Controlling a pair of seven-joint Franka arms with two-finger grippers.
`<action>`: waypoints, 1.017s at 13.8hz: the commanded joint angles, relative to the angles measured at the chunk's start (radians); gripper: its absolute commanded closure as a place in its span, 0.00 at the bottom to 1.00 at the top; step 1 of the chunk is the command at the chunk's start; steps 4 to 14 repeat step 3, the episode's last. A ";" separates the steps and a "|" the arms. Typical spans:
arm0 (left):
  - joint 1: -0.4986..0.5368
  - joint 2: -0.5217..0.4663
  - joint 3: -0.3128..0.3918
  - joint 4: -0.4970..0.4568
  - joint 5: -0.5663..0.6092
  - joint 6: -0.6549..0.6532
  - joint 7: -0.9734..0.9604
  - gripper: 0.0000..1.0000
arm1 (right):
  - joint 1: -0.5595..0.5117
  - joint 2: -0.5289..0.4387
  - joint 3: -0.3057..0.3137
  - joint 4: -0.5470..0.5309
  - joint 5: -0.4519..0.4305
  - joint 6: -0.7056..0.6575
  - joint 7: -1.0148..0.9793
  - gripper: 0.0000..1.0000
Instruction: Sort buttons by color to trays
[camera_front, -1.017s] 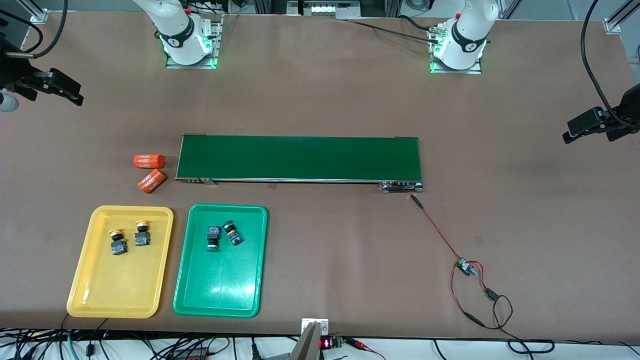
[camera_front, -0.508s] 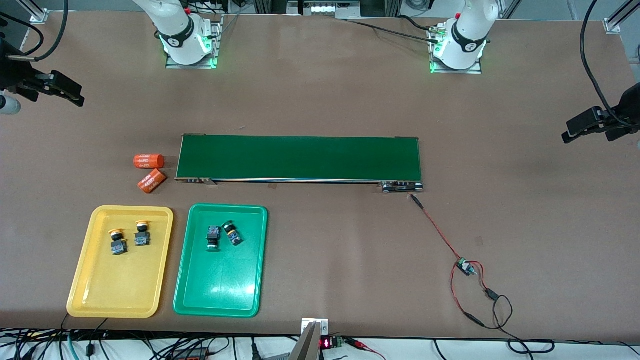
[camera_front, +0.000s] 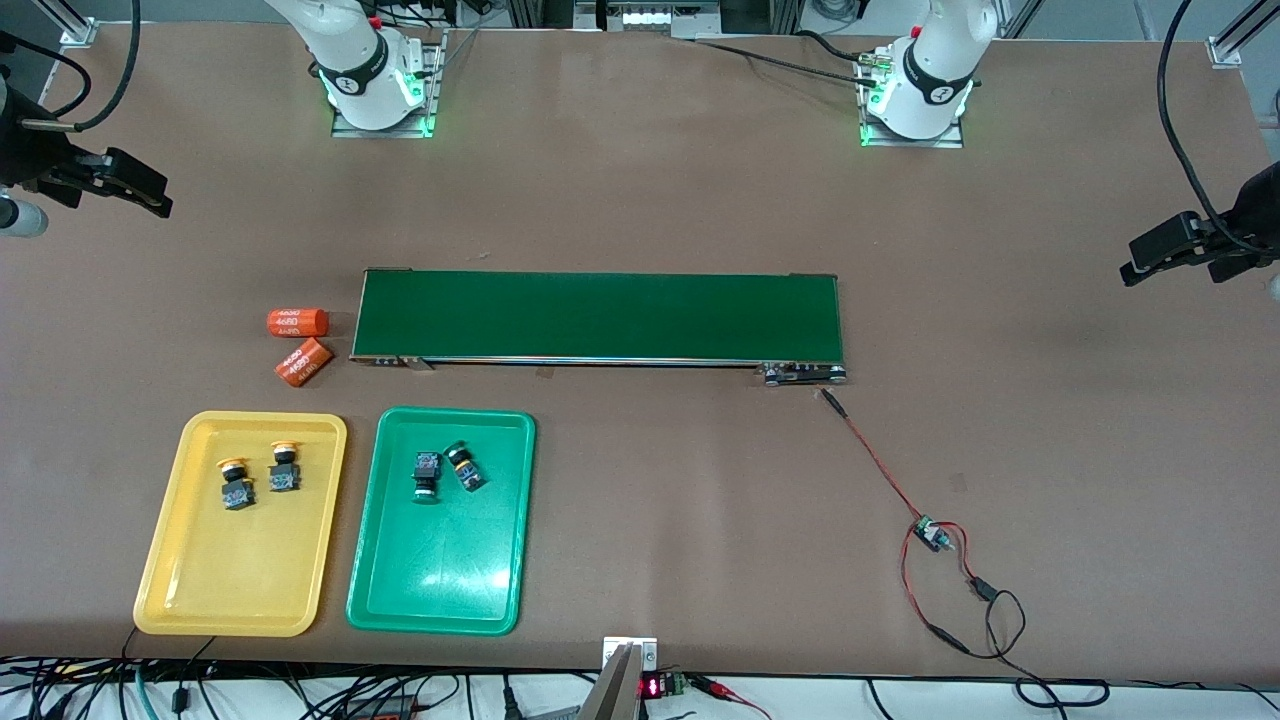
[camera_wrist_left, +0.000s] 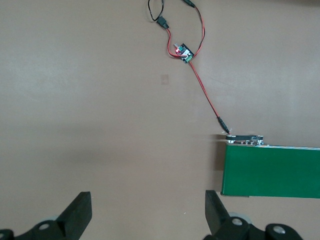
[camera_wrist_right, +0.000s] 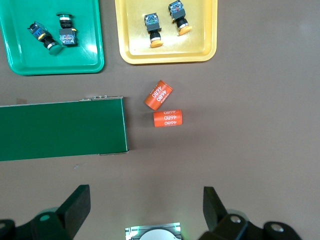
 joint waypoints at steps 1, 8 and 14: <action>-0.001 -0.005 0.000 0.017 0.021 -0.022 0.003 0.00 | 0.010 0.009 -0.010 0.006 0.010 -0.001 0.018 0.00; -0.001 -0.005 0.000 0.017 0.019 -0.023 0.002 0.00 | 0.010 0.014 -0.010 0.004 0.012 0.000 0.019 0.00; -0.001 -0.005 0.000 0.017 0.019 -0.023 0.002 0.00 | 0.010 0.014 -0.010 0.004 0.012 0.000 0.019 0.00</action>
